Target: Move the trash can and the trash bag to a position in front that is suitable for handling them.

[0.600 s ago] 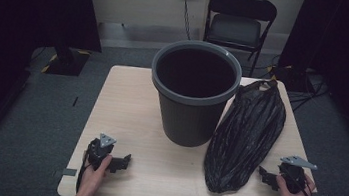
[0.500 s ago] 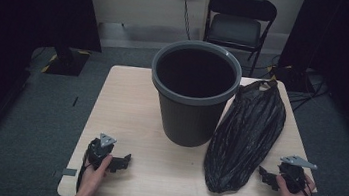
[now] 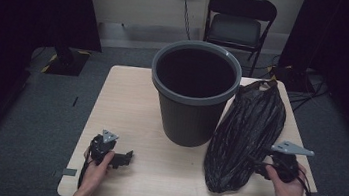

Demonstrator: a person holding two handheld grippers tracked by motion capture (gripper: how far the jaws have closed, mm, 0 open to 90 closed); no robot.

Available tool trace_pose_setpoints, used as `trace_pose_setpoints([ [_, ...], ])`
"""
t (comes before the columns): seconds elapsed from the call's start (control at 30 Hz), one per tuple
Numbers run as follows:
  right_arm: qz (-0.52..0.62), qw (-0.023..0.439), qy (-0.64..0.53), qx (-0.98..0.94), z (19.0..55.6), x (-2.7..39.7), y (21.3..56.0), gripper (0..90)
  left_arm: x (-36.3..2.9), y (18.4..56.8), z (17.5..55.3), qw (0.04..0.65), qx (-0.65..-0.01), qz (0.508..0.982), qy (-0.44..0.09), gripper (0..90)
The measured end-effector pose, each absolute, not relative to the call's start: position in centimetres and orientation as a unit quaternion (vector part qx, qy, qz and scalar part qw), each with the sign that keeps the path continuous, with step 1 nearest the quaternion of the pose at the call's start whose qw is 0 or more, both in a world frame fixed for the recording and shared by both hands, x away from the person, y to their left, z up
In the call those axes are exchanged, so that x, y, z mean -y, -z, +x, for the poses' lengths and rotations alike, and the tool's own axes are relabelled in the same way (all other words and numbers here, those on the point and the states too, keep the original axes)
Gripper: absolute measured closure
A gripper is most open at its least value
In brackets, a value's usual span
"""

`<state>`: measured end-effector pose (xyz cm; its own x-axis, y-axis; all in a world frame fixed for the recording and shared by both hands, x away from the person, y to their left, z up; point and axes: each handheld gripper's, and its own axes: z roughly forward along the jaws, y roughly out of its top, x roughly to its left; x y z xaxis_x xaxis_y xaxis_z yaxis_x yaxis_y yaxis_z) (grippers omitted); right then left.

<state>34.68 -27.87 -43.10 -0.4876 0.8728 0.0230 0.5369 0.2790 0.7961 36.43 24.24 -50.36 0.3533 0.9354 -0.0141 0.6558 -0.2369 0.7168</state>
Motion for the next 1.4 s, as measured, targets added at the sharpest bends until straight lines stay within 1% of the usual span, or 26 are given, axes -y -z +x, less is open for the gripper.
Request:
trace_pose_setpoints([
  [0.03, 0.458, 0.216, -0.389, -0.770, 34.7, 27.9, 43.1, 36.0, -24.2, 50.4, 36.4, 0.324, -0.526, 0.756, -0.216, 0.0],
  [0.07, 0.440, 0.206, -0.395, -0.779, 34.8, 26.8, 42.9, 42.6, -24.3, 50.4, 36.4, 0.324, -0.526, 0.756, -0.216, 0.0],
  [0.17, 0.400, 0.170, -0.404, -0.805, 35.7, 22.8, 43.5, 54.4, -24.2, 50.4, 36.4, 0.324, -0.526, 0.756, -0.216, 0.0],
  [0.23, 0.394, 0.166, -0.404, -0.809, 36.0, 22.0, 43.8, 55.8, -24.2, 50.4, 36.4, 0.324, -0.526, 0.756, -0.216, 0.0],
  [0.27, 0.381, 0.152, -0.403, -0.818, 36.6, 20.6, 44.5, 55.7, -24.2, 50.4, 36.4, 0.324, -0.526, 0.756, -0.216, 0.0],
  [0.3, 0.381, 0.152, -0.403, -0.818, 36.6, 20.6, 44.5, 55.7, -24.2, 50.4, 36.4, 0.324, -0.526, 0.756, -0.216, 0.0],
  [0.33, 0.372, 0.143, -0.395, -0.828, 37.2, 19.4, 45.3, 53.0, -24.2, 50.4, 36.4, 0.324, -0.526, 0.756, -0.216, 0.0],
  [0.4, 0.368, 0.134, -0.384, -0.836, 37.5, 18.6, 46.3, 49.7, -24.2, 50.4, 36.4, 0.324, -0.526, 0.756, -0.216, 0.0],
  [0.43, 0.368, 0.134, -0.384, -0.836, 37.5, 18.6, 46.3, 49.7, -24.2, 50.4, 36.4, 0.324, -0.526, 0.756, -0.216, 0.0],
  [0.47, 0.365, 0.130, -0.368, -0.845, 37.6, 18.0, 47.2, 46.2, -24.2, 50.4, 36.4, 0.324, -0.526, 0.756, -0.216, 0.0],
  [0.63, 0.362, 0.122, -0.345, -0.857, 37.2, 18.2, 48.3, 42.5, -24.2, 50.4, 36.4, 0.324, -0.526, 0.756, -0.215, 0.0],
  [0.73, 0.362, 0.125, -0.336, -0.860, 36.9, 18.5, 48.6, 41.7, -24.2, 50.4, 36.4, 0.324, -0.526, 0.756, -0.215, 0.0],
  [1.0, 0.351, 0.131, -0.325, -0.868, 34.7, 20.1, 48.5, 37.6, -24.2, 50.4, 36.4, 0.324, -0.526, 0.756, -0.215, 0.0],
  [1.13, 0.360, 0.137, -0.318, -0.866, 33.4, 22.3, 48.2, 34.9, -24.2, 50.4, 36.4, 0.324, -0.526, 0.756, -0.215, 0.0],
  [1.23, 0.366, 0.143, -0.310, -0.866, 32.9, 23.1, 48.0, 33.6, -24.2, 50.4, 36.4, 0.324, -0.526, 0.756, -0.215, 0.0],
  [1.33, 0.386, 0.161, -0.330, -0.846, 32.3, 25.0, 46.6, 27.7, -24.2, 50.4, 36.4, 0.324, -0.526, 0.756, -0.216, 0.0],
  [1.37, 0.386, 0.161, -0.330, -0.846, 32.3, 25.0, 46.6, 27.7, -24.2, 50.4, 36.4, 0.324, -0.526, 0.756, -0.216, 0.0],
  [1.4, 0.395, 0.171, -0.338, -0.837, 32.4, 25.3, 46.2, 26.1, -24.2, 50.4, 36.4, 0.324, -0.526, 0.756, -0.216, 0.0],
])
